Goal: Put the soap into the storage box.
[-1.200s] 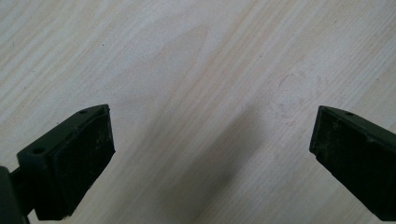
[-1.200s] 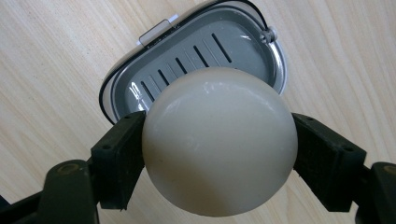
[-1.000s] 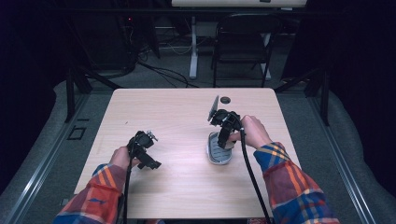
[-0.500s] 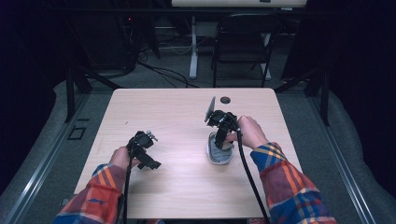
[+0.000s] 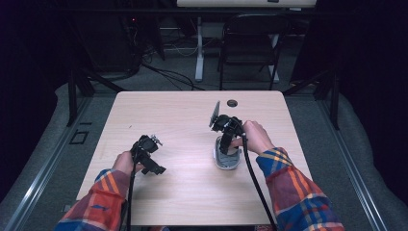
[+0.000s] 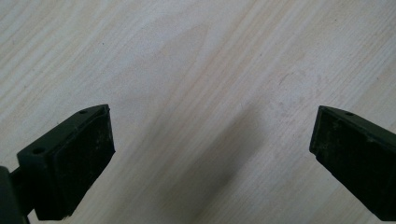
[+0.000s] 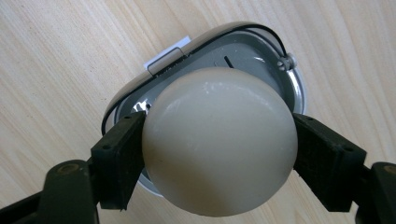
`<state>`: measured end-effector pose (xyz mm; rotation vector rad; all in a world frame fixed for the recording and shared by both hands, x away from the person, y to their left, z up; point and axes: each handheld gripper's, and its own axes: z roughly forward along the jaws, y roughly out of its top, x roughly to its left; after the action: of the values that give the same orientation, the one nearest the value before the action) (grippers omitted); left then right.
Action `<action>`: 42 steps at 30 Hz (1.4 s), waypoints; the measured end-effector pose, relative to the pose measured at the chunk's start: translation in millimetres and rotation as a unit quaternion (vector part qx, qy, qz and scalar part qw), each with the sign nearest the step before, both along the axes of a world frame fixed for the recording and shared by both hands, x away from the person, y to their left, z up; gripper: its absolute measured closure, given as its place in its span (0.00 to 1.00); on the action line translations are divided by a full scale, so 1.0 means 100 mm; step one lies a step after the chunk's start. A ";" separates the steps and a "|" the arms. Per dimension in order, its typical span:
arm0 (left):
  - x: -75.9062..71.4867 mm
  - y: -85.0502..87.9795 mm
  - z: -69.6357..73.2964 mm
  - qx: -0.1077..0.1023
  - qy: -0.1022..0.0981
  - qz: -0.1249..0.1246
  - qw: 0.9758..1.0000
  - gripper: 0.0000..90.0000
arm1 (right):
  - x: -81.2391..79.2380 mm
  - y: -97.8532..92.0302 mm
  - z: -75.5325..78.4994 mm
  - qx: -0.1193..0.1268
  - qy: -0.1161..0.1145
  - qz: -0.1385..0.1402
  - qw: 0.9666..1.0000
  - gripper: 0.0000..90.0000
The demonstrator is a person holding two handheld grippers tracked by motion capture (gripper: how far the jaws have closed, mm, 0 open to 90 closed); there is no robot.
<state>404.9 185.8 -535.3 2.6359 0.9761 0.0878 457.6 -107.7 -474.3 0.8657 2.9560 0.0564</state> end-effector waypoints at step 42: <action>0.00 0.00 0.00 0.000 0.002 0.000 1.000 0.00 | 0.03 0.06 -0.30 -0.015 0.005 -0.025 1.000 0.25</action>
<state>404.9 185.8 -535.6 2.6371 0.9774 0.0828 460.1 -101.6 -504.0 0.9380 2.9351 0.0051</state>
